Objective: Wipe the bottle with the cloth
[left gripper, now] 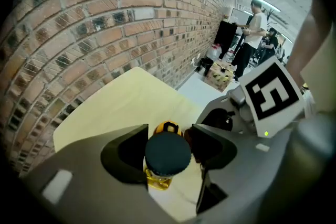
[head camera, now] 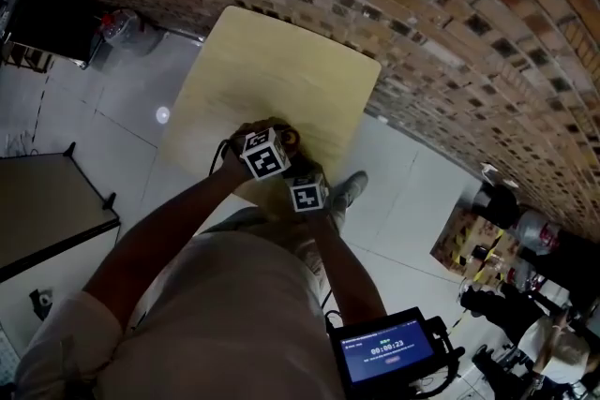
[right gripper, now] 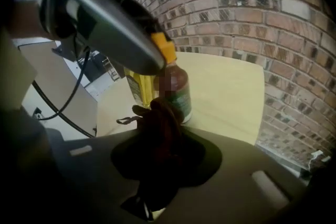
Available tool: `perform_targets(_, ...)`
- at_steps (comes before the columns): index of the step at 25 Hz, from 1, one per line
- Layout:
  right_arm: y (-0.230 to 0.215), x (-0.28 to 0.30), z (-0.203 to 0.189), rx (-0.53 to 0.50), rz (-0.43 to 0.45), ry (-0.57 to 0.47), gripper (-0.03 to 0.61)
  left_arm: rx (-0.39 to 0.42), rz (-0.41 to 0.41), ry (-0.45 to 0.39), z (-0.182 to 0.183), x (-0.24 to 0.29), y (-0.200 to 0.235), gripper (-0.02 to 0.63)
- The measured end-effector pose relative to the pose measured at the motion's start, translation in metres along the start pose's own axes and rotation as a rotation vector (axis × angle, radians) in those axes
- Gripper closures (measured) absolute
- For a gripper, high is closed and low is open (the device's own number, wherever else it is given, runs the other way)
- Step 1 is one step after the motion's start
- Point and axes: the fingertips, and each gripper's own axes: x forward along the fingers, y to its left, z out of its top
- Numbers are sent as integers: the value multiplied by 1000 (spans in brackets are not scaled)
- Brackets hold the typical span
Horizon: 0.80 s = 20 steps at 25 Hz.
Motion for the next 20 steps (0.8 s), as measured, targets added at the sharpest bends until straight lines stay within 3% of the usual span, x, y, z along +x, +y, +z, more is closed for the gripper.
perform_targets(5,-38,-66,-15,125,-27,-130,488,-89,92,-190,14,-39,17,260)
perform_targets(11,-81,-144,2,195,-92,-293,489,-235,225,-484,30,-108,39,261)
perform_targets(16,-107,-193,42,212,-138,-419,489,-329,294,-576,12,-141,44,299)
perform_targets(20,-95,-218,95,108,-96,-516,488,-445,334,-609,-22,-167,43,372)
